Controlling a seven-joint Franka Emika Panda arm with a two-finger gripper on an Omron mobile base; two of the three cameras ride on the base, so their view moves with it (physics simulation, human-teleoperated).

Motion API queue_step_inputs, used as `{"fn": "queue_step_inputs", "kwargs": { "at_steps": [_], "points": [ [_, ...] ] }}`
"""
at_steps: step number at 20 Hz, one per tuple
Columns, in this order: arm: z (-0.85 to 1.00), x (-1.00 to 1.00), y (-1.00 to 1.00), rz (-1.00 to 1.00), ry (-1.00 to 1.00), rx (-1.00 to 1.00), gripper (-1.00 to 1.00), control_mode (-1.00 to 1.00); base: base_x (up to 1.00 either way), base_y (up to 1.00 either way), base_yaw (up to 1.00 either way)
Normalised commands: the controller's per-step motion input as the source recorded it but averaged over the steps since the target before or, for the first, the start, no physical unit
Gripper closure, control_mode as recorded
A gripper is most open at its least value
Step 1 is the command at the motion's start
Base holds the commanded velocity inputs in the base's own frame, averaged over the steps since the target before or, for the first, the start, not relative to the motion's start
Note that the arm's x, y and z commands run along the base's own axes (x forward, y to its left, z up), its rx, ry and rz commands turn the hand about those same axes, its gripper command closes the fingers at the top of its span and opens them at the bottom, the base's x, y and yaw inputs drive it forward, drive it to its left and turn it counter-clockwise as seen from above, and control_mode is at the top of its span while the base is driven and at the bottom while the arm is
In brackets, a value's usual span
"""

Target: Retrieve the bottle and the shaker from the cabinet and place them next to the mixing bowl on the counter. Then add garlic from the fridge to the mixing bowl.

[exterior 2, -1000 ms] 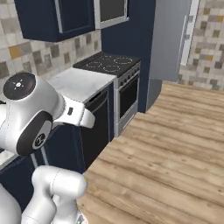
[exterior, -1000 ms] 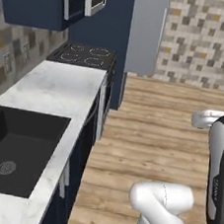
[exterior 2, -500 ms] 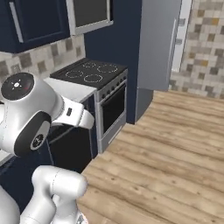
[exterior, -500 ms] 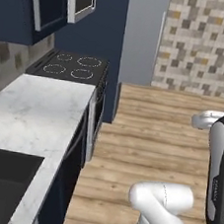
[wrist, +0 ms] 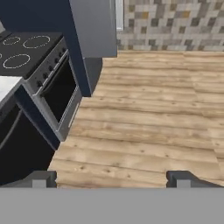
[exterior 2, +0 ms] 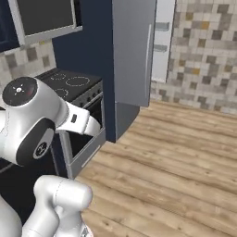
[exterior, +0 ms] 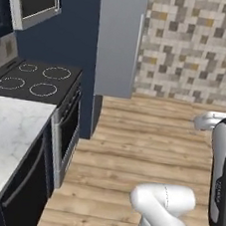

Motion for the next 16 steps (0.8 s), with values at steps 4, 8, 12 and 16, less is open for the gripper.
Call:
{"fn": "queue_step_inputs", "kwargs": {
  "at_steps": [4,8,12,16],
  "points": [
    [0.00,0.00,0.00,0.00,0.00,0.00,-1.00,1.00,1.00,-0.82,0.22],
    [0.00,0.00,0.00,0.00,0.00,0.00,-1.00,1.00,1.00,-0.88,0.33],
    [0.00,0.00,0.00,0.00,0.00,0.00,-1.00,1.00,1.00,-0.96,0.27],
    [0.00,0.00,0.00,0.00,0.00,0.00,-1.00,1.00,0.91,-1.00,0.34]
  ]
}}
